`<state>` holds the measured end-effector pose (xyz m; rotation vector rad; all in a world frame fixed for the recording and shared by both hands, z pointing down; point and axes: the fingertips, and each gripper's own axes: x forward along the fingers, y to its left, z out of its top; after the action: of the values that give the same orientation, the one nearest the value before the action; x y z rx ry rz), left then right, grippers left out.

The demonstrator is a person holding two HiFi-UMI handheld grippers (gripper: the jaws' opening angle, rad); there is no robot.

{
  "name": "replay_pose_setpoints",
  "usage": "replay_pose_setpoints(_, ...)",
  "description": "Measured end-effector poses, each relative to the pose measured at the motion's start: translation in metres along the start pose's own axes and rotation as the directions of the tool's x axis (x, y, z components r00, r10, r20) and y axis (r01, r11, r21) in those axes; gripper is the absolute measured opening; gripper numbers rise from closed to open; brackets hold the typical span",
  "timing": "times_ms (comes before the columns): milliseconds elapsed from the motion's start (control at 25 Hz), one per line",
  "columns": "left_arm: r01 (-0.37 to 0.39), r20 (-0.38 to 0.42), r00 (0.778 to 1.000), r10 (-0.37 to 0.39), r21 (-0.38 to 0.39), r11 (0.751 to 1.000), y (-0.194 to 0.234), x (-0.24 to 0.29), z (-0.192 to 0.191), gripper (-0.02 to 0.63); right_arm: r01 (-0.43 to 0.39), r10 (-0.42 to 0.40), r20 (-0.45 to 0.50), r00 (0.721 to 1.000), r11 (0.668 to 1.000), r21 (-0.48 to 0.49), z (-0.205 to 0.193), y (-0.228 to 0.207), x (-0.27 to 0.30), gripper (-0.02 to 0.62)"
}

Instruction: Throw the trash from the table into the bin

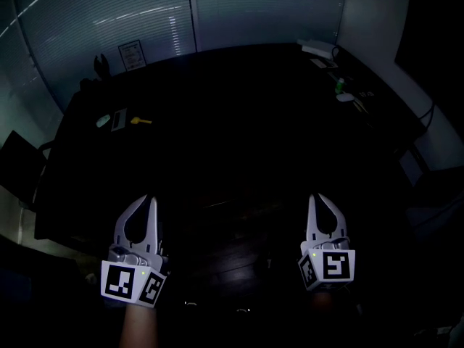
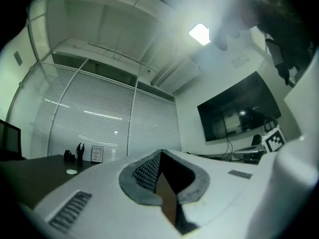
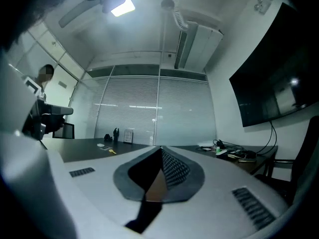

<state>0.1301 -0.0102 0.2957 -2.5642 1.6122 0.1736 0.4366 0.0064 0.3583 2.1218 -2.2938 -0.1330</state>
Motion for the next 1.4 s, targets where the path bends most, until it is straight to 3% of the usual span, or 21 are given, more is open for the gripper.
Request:
replay_pose_setpoints(320,-0.09,0.024,0.996,0.09,-0.013,0.996,0.026,-0.018,0.012,0.0,-0.062,0.069,0.109,0.992,0.996,-0.064,0.051,0.034,0.022,0.006)
replay_pose_setpoints(600,-0.166,0.052,0.985,0.166,-0.007,0.986,0.059,-0.042,0.034,0.0,-0.181,0.192,0.185,0.964,0.98,-0.078,0.092,0.091,0.051,0.006)
replay_pose_setpoints(840,-0.262,0.059,0.963,0.261,0.003,0.965,0.118,-0.076,0.049,0.0,-0.294,0.312,0.218,0.925,0.949,-0.114,0.124,0.18,0.073,0.006)
replay_pose_setpoints(1040,-0.316,0.068,0.947,0.314,0.014,0.949,0.181,-0.104,0.055,0.0,-0.334,0.353,0.222,0.909,0.935,-0.119,0.137,0.255,0.095,0.006)
replay_pose_setpoints(1400,-0.324,0.084,0.944,0.32,0.045,0.945,0.297,-0.131,0.068,0.0,-0.389,0.403,0.262,0.877,0.915,-0.105,0.153,0.388,0.144,0.006)
